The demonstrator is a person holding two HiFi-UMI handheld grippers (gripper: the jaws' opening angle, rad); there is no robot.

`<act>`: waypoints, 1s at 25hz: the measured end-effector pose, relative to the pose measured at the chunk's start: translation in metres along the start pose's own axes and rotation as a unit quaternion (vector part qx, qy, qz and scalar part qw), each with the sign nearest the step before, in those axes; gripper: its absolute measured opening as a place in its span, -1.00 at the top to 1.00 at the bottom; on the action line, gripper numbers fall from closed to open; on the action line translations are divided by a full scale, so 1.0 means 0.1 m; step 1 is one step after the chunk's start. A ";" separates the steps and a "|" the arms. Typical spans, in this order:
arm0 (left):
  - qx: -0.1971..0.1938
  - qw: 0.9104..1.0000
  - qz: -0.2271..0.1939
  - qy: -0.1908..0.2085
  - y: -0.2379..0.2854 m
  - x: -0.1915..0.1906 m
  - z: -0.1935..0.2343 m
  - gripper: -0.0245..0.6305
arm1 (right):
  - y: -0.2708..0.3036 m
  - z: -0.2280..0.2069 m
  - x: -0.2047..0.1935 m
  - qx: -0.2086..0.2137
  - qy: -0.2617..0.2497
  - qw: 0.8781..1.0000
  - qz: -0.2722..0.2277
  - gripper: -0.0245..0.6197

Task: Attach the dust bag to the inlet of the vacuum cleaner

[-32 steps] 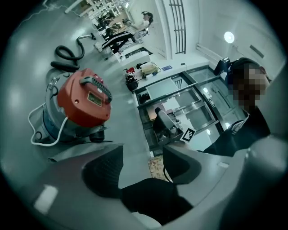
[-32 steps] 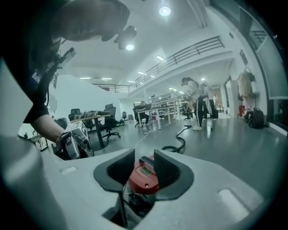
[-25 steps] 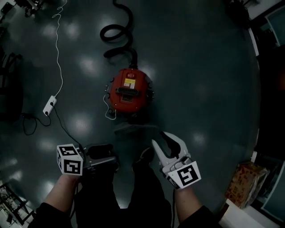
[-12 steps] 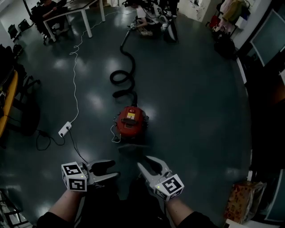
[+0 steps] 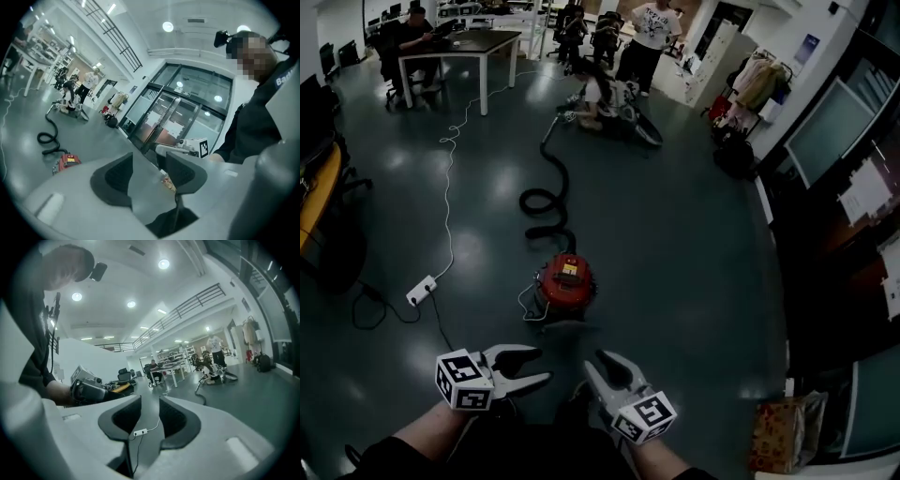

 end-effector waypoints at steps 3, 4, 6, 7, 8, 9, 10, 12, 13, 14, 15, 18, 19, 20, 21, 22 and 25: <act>0.007 0.999 -0.003 0.048 -0.29 -0.04 -0.15 0.27 | -0.05 0.44 0.03 0.000 -0.012 1.000 -0.001 0.54; 0.010 0.998 -0.005 0.061 -0.37 -0.04 -0.21 0.30 | -0.07 0.56 0.07 0.002 -0.016 1.000 -0.005 0.54; 0.020 0.996 -0.014 0.088 -0.50 -0.02 -0.35 0.36 | -0.14 0.79 0.17 0.009 -0.026 1.000 -0.012 0.55; 0.028 0.994 -0.020 0.104 -0.54 -0.01 -0.41 0.38 | -0.17 0.88 0.21 0.015 -0.030 0.999 -0.016 0.55; 0.037 0.992 -0.025 0.119 -0.57 0.00 -0.49 0.40 | -0.22 0.96 0.23 0.022 -0.033 0.999 -0.020 0.56; 0.046 0.990 -0.028 0.133 -0.60 0.00 -0.56 0.44 | -0.26 1.03 0.25 0.030 -0.035 0.999 -0.024 0.58; 0.055 0.987 -0.032 0.146 -0.61 0.00 -0.65 0.48 | -0.31 1.08 0.27 0.039 -0.037 0.998 -0.029 0.60; 0.074 0.982 -0.039 0.170 -0.60 -0.01 -0.80 0.57 | -0.42 1.14 0.28 0.057 -0.042 0.997 -0.040 0.62; 0.084 0.979 -0.041 0.179 -0.59 -0.03 -0.87 0.62 | -0.47 1.15 0.27 0.066 -0.044 0.996 -0.044 0.63; 0.095 0.977 -0.042 0.185 -0.56 -0.05 -0.94 0.67 | -0.54 1.15 0.26 0.073 -0.045 0.995 -0.047 0.64; 0.104 0.976 -0.042 0.187 -0.53 -0.10 -1.01 0.70 | -0.63 1.14 0.23 0.078 -0.045 0.995 -0.049 0.65; 0.121 0.975 -0.042 0.183 -0.33 -0.22 -1.25 0.76 | -0.94 1.03 0.21 0.090 -0.045 0.993 -0.063 0.68; 0.126 0.974 -0.038 0.185 -0.27 -0.24 -1.33 0.77 | -1.04 1.00 0.22 0.095 -0.045 0.992 -0.071 0.69; 0.132 0.973 -0.033 0.189 -0.21 -0.26 -1.41 0.79 | -1.13 0.97 0.22 0.100 -0.042 0.991 -0.078 0.70; 0.139 0.971 -0.029 0.191 -0.15 -0.26 -1.48 0.80 | -1.21 0.96 0.22 0.106 -0.036 0.990 -0.083 0.70; 0.148 0.970 -0.028 0.192 -0.10 -0.27 -1.53 0.82 | -1.28 0.95 0.21 0.111 -0.031 0.990 -0.086 0.71; 0.164 0.965 -0.027 0.203 0.03 -0.26 -1.71 0.90 | -1.48 0.93 0.21 0.119 -0.030 0.988 -0.091 0.73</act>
Point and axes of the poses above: the fingertips, and each gripper's own axes: y forward along the fingers, z to its left, x out of its top, the point moved 3 cm from there along -y, backward along the fingers, and after that the axes turned 1 degree about -z, right-handed, at the moved point
